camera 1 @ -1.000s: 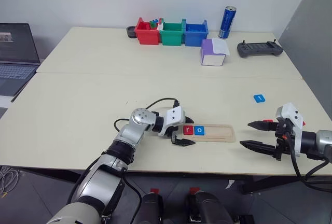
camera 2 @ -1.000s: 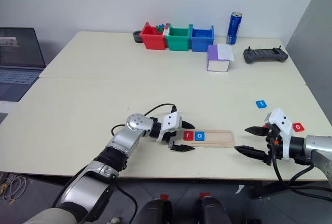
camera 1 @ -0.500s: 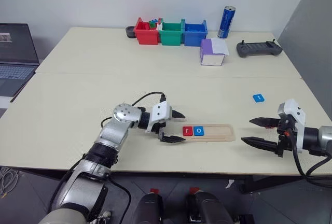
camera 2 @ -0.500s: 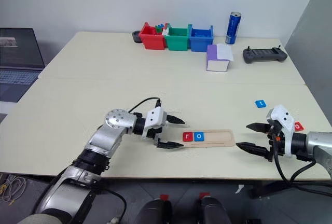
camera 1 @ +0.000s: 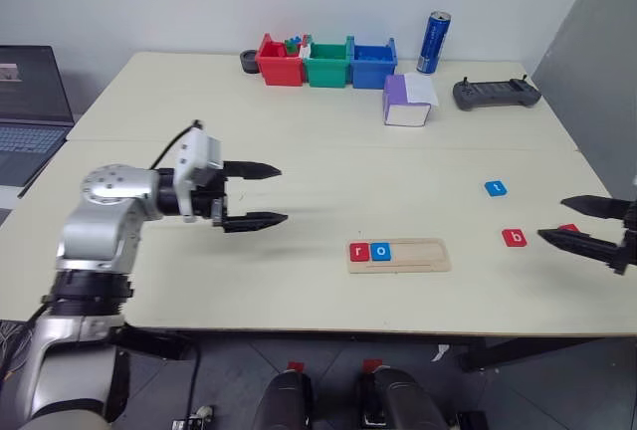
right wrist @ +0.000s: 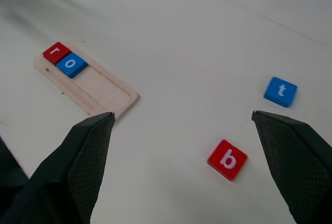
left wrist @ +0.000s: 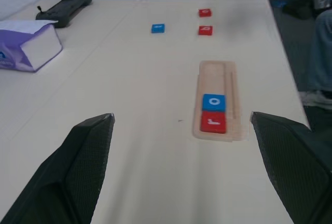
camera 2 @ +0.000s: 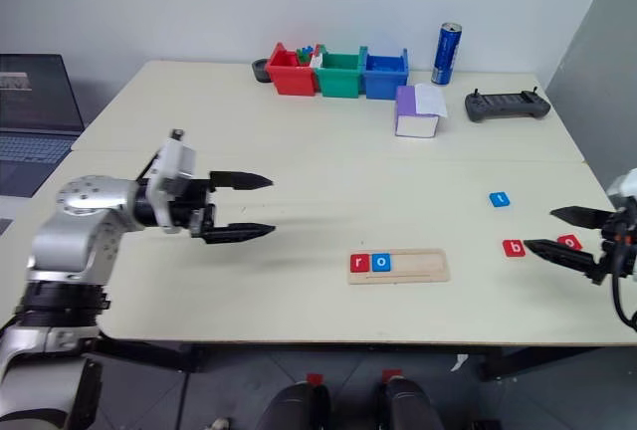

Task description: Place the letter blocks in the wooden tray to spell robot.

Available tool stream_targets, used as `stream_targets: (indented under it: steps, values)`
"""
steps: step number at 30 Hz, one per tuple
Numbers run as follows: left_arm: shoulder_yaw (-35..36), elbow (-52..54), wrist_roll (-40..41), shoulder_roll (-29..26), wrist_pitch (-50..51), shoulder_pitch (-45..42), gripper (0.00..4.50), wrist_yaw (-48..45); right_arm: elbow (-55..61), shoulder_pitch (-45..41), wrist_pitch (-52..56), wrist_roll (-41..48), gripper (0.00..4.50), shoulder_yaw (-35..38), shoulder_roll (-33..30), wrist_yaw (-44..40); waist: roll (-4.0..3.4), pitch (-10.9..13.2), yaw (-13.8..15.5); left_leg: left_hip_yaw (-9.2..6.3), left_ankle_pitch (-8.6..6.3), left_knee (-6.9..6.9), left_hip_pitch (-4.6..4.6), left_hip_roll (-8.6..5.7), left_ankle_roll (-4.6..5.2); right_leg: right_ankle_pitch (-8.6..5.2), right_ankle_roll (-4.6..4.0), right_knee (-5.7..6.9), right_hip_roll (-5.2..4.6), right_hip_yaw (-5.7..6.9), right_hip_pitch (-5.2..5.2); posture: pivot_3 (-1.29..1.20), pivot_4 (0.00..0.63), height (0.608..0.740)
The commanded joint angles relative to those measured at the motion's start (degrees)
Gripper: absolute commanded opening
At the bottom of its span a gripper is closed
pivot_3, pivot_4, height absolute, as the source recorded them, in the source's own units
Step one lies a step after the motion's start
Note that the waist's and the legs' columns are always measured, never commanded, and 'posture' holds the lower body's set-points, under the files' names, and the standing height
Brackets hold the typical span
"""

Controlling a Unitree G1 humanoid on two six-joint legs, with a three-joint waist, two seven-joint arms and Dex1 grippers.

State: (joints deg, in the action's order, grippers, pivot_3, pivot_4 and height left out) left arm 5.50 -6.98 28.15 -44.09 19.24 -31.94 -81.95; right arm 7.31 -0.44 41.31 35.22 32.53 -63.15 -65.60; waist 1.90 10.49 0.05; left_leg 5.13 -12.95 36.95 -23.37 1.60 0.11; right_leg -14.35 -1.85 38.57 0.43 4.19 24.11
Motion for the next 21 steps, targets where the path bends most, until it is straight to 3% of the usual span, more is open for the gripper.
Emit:
stream_targets:
  steps: [1, 8, 15, 21]
  values:
    - [1.3, 4.1, 2.8, 0.0, 1.0, 3.1, 4.44, 0.2, -1.1, 0.1, -1.2, 0.6, 4.50, 1.3, -0.6, -2.0, 0.00, 0.0, 0.0, 0.00, 0.00, 0.01, 0.03, 0.00, 0.00, 0.00, 0.00, 0.02, -0.01, 0.00, -0.02, 0.00, 0.150, 0.740]
    - [0.5, 7.9, 3.8, 4.9, -0.8, 5.9, 4.44, 3.3, -3.4, -3.4, -2.1, -0.5, 4.50, -3.6, 0.3, -0.9, 0.00, 0.0, 0.0, 0.03, 0.00, 0.01, 0.08, 0.00, 0.00, 0.01, 0.01, 0.09, -0.02, -0.04, -0.02, 0.00, 0.150, 0.740]
    - [-2.5, 3.2, -2.0, 6.2, -10.6, 7.5, 4.44, 2.7, -4.6, -5.0, -3.0, -1.1, 4.50, -5.4, 0.3, -0.8, -0.01, 0.0, 0.0, 0.08, 0.00, -0.02, 0.10, -0.01, 0.00, 0.00, 0.00, 0.10, 0.00, -0.07, -0.01, 0.00, 0.150, 0.740]
    - [-3.3, -1.9, -2.8, 10.6, -20.2, 8.7, 4.44, 1.0, -4.3, -5.1, -3.3, -1.1, 4.50, -6.4, 0.7, -0.1, -0.01, 0.0, 0.1, 0.08, 0.00, -0.01, 0.09, 0.00, 0.00, 0.00, 0.00, 0.09, -0.01, -0.07, -0.01, 0.00, 0.150, 0.740]
